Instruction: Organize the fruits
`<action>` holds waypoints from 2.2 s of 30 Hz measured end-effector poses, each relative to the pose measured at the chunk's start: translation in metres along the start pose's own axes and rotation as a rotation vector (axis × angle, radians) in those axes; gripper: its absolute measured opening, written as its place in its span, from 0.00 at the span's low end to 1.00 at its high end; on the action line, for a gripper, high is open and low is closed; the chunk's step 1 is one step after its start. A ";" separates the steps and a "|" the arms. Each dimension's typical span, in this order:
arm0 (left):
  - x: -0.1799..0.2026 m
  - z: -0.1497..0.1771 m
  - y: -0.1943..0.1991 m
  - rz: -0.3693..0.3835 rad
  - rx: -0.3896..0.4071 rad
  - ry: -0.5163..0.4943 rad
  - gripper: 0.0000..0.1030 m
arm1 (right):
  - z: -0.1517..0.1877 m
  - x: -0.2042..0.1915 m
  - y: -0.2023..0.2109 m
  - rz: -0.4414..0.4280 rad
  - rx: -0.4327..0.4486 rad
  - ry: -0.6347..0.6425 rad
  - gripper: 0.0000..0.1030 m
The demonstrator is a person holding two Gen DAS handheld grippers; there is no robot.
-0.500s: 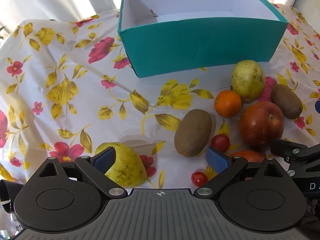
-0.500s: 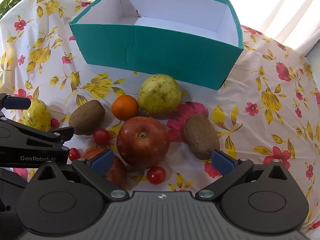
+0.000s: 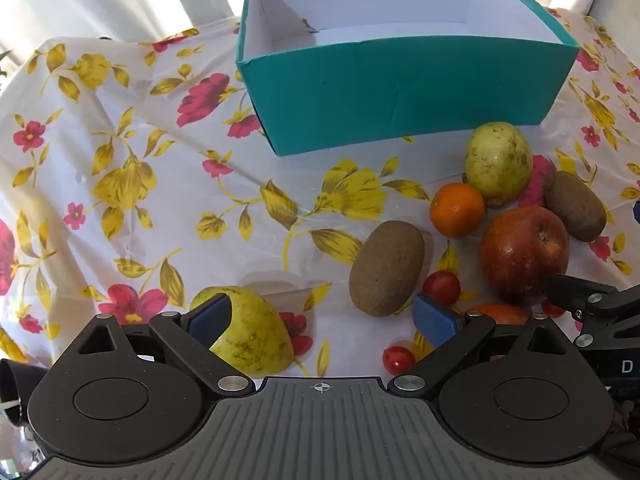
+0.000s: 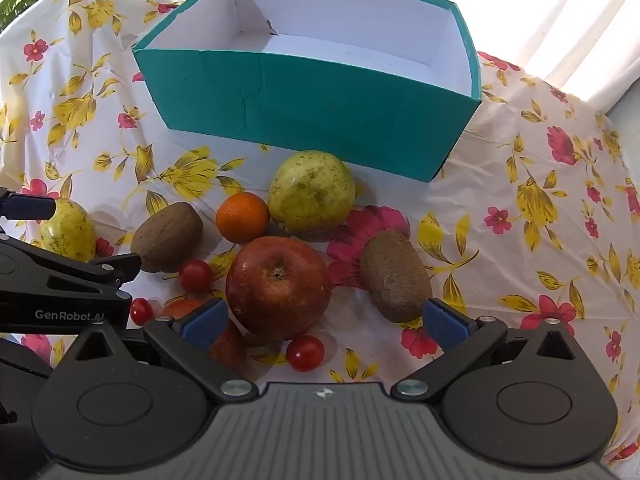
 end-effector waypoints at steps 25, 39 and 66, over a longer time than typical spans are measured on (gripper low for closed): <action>0.003 -0.002 -0.002 -0.002 -0.011 -0.008 0.97 | -0.004 0.003 -0.004 0.011 -0.008 0.006 1.00; 0.004 -0.001 -0.005 0.005 -0.026 -0.009 0.97 | -0.006 0.003 -0.004 0.013 -0.009 0.011 1.00; 0.005 0.000 -0.004 0.010 -0.039 0.000 0.97 | -0.006 0.003 -0.001 0.018 -0.005 0.030 1.00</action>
Point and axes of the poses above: each gripper's, at about its wrist camera, not at the fingertips, and y roughly against the way its jaws point, x to its right, z to its underside, the point moved 10 cm from there along -y, roughly the way its jaws point, and after that the axes turned 5 degrees about -x, right-handed, at the moved point
